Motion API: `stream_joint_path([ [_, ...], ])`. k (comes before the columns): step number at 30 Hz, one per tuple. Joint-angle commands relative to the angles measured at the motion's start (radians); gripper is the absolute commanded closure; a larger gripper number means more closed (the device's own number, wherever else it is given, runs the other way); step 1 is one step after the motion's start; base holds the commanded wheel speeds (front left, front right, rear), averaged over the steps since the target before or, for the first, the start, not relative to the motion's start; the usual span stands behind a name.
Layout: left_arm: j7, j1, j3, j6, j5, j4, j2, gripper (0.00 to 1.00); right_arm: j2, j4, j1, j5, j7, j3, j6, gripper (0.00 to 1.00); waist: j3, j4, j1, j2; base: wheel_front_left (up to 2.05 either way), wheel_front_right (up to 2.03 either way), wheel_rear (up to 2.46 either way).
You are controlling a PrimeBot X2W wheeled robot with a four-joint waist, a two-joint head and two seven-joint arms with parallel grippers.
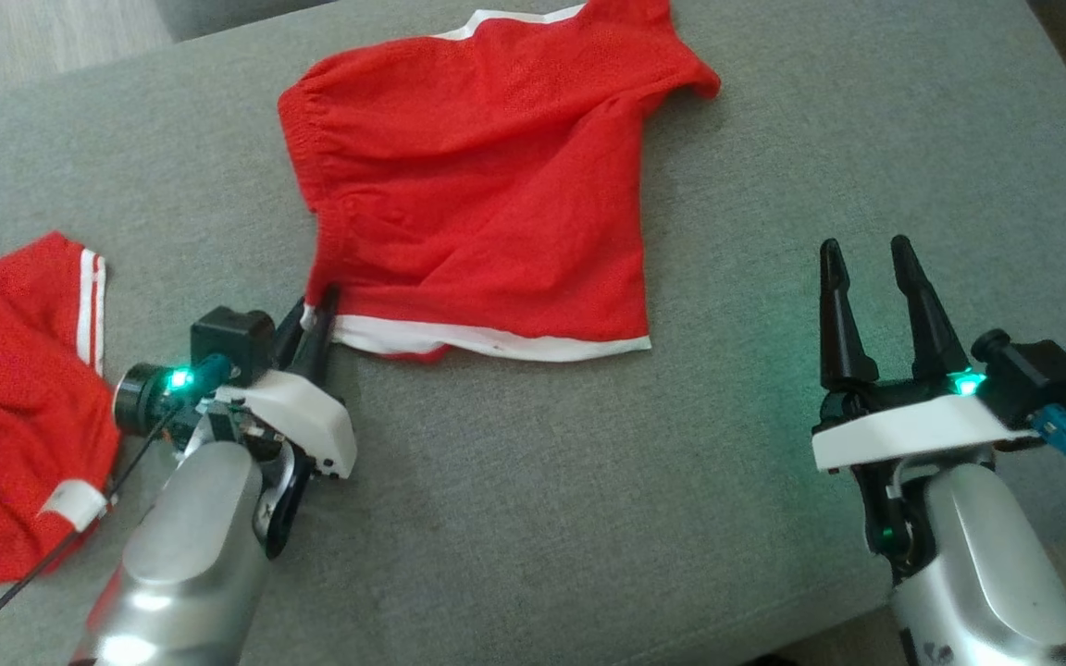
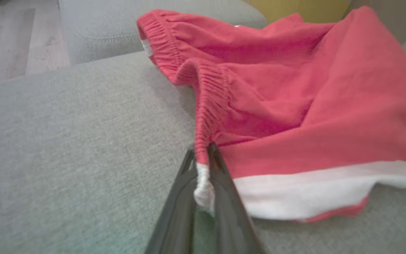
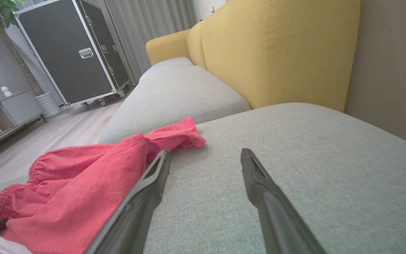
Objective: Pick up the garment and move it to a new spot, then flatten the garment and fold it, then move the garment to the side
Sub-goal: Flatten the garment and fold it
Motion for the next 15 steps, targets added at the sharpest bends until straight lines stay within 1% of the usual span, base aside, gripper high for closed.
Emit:
stream_joint_path([
  [1,-0.026,-0.036,0.039,0.013,0.001,-0.009,0.025,1.0,0.002,-0.035,-0.026,-0.001,-0.011,0.027,-0.001,0.0,-0.001,0.006,-0.0001,0.0,0.0,0.0,0.0],
  [7,-0.112,-0.055,0.095,0.069,-0.02,0.016,0.042,1.0,0.002,-0.023,-0.021,-0.015,-0.011,0.037,-0.001,0.0,-0.009,0.032,-0.0001,0.0,0.0,0.0,0.0],
  [11,-0.141,-0.054,0.125,0.093,-0.036,0.038,0.055,1.0,0.002,-0.01,-0.019,-0.026,-0.011,0.045,-0.001,0.0,-0.014,0.054,-0.0001,0.0,0.0,0.0,0.0],
  [15,-0.152,-0.047,0.132,0.105,-0.038,0.053,0.06,1.0,0.002,0.001,-0.018,-0.036,-0.011,0.053,-0.001,0.0,-0.018,0.072,-0.0001,0.0,0.0,0.0,0.0],
])
